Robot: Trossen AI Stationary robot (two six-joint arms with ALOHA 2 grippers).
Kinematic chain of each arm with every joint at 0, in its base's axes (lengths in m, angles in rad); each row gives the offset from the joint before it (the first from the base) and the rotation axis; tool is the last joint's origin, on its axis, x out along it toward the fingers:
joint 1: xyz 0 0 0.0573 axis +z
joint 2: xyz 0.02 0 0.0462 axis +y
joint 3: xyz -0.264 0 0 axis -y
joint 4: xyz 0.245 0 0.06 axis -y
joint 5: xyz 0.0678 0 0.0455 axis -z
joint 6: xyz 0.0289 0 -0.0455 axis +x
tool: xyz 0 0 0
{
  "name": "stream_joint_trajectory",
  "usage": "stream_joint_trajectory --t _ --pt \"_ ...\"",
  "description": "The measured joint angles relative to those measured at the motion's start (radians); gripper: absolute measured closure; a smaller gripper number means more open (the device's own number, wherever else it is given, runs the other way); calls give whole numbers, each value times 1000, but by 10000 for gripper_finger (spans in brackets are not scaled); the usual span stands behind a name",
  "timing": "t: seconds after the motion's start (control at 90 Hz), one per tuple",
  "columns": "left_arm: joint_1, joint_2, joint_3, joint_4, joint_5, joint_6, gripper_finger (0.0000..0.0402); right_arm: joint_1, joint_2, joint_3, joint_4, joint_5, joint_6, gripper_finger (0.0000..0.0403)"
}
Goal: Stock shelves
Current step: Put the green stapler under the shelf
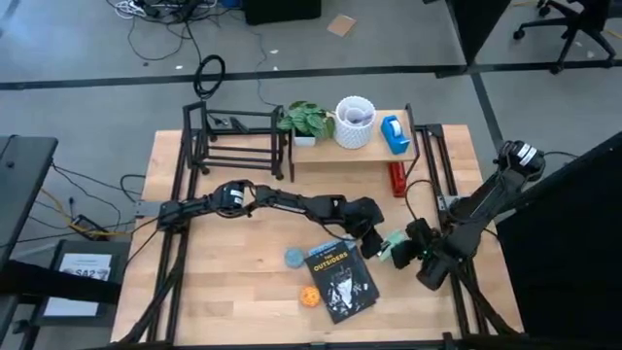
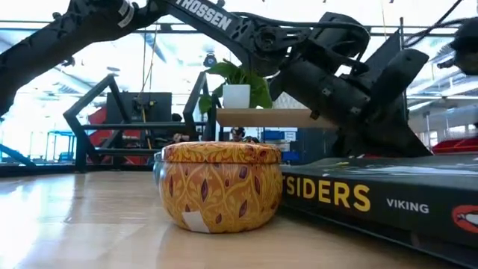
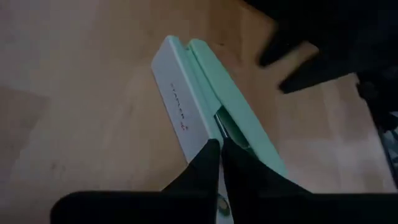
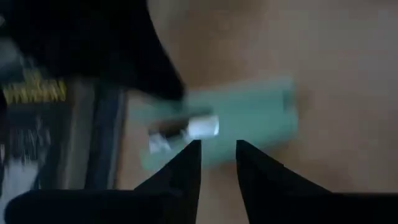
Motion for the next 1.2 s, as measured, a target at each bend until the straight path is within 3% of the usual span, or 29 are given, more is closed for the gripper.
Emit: stream_joint_trajectory --t 0.311,0.511,0.989,1.2 --pt "-2 -4 1 -38 -20 2 401 -44 207 0 87 -86 17 330" --pt "-3 6 2 -45 -21 1 401 -85 270 5 123 -44 -24 330" --pt "-3 16 -2 -80 -36 26 401 -94 58 0 -17 307 -34 330" --pt "-4 11 0 -143 -83 68 401 -91 -42 -1 -5 319 -125 330"
